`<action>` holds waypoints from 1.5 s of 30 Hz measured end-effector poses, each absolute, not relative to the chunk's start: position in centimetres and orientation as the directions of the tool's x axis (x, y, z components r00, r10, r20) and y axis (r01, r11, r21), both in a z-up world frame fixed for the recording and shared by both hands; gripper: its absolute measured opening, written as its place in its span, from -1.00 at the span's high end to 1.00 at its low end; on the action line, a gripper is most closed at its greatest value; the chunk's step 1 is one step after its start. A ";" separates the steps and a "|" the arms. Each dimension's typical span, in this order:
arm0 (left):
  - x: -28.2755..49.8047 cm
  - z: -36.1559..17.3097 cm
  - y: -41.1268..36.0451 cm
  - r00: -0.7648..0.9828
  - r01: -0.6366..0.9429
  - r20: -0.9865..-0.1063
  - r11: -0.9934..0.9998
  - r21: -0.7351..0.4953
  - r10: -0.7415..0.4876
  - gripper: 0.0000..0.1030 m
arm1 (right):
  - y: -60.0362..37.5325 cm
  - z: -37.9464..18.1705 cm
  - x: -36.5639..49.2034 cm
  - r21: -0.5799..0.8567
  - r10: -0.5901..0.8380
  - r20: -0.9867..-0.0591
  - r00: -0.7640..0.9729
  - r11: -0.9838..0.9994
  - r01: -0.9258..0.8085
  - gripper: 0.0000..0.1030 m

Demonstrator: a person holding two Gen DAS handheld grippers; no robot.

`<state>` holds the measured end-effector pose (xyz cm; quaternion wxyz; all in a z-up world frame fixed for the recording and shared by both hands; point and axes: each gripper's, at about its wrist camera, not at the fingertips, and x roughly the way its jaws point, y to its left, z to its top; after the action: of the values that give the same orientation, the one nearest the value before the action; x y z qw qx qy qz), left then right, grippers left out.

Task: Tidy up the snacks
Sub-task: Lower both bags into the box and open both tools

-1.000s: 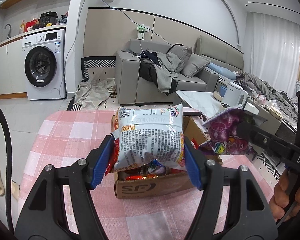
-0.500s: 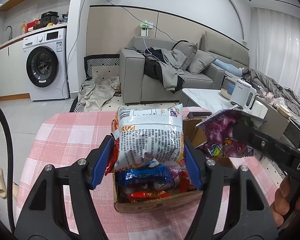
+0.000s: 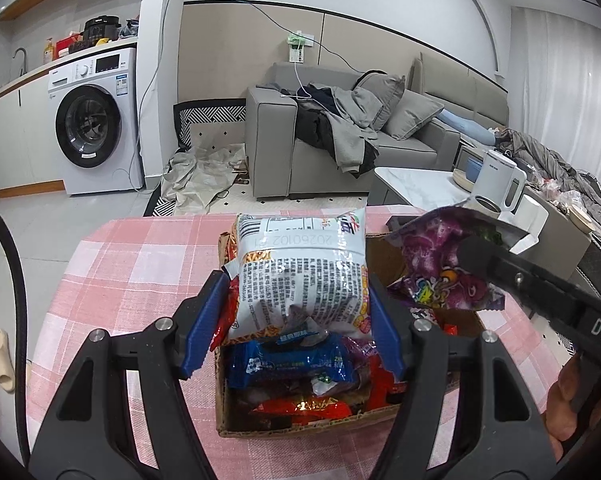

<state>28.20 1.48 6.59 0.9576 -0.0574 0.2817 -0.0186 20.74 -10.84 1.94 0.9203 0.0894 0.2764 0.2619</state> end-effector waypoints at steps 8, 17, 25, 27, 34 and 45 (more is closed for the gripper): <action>29.9 5.2 1.0 0.827 -0.001 -0.560 0.995 -0.104 -0.058 -0.27 | -10.9 0.2 22.7 0.323 0.508 -0.493 0.706 0.861 -0.394 0.70; 31.0 4.4 0.8 0.824 -0.004 -0.564 0.996 -0.094 -0.050 -0.27 | -11.4 -1.7 24.3 0.293 0.471 -0.541 0.697 0.882 -0.369 0.70; 31.5 4.0 0.3 0.809 0.017 -0.586 0.998 -0.060 -0.049 -0.28 | -10.4 -3.2 24.9 0.238 0.456 -0.583 0.673 0.887 -0.395 0.69; 31.5 4.0 0.4 0.809 0.013 -0.586 0.997 -0.072 -0.053 -0.29 | -10.3 -3.4 25.0 0.229 0.451 -0.589 0.671 0.889 -0.396 0.69; 31.1 4.8 0.8 0.803 0.019 -0.592 0.995 -0.095 -0.072 -0.42 | -10.5 -2.7 24.0 0.187 0.420 -0.565 0.710 0.904 -0.385 -0.05; 26.4 7.7 2.9 0.842 -0.010 -0.536 0.990 -0.138 -0.066 -0.98 | -12.1 1.0 20.2 0.211 0.493 -0.464 0.736 0.869 -0.448 -0.99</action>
<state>26.39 2.86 7.73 0.9572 -0.0679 0.2809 -0.0148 20.20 -12.13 0.97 0.9307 0.0424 0.2609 0.2527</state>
